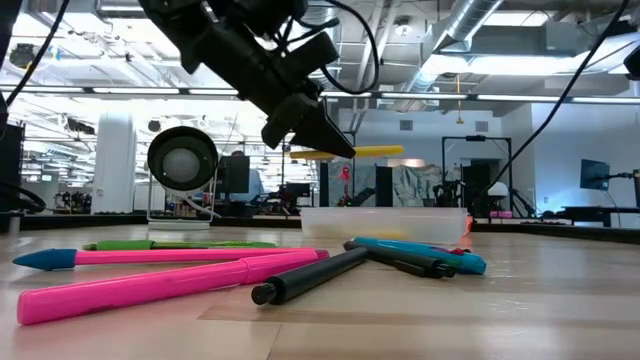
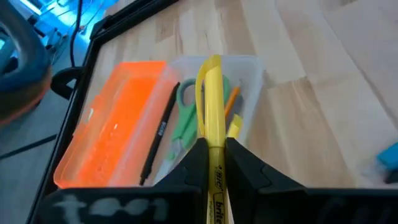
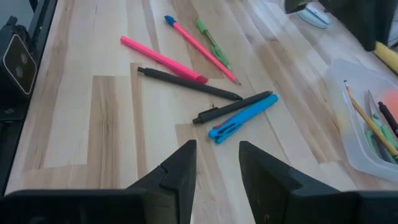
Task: Pick & place school supplies into a supply box
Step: Put the yellow pen into the supply box
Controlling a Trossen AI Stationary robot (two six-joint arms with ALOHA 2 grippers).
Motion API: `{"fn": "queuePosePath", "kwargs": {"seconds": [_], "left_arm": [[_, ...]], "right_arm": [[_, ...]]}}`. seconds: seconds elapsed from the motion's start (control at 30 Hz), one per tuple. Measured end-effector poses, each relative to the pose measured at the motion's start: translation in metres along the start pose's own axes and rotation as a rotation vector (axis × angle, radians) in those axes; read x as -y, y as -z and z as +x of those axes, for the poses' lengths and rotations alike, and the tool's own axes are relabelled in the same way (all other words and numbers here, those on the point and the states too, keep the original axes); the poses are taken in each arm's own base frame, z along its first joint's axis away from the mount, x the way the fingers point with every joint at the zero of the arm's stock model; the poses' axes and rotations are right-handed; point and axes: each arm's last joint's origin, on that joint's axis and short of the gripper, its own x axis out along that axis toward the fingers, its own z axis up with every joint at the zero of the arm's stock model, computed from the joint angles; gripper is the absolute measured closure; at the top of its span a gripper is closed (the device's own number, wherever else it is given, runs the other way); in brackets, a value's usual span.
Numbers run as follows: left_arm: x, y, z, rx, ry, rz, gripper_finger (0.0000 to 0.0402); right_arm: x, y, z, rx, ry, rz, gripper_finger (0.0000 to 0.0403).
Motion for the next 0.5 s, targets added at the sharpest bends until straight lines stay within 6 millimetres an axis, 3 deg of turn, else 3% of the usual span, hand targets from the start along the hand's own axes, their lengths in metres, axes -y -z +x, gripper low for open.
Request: {"fn": "queuePosePath", "kwargs": {"seconds": [0.27,0.5], "left_arm": [[-0.027,0.007,0.012,0.097,0.021,-0.034,0.0385],[-0.027,0.016,0.051,0.055,0.054,-0.034,0.0385]], "right_arm": [[0.003,-0.002,0.005,-0.007,0.017,-0.007,0.0288],[0.008,-0.003,0.010,-0.025,0.048,-0.026,0.0288]]}}
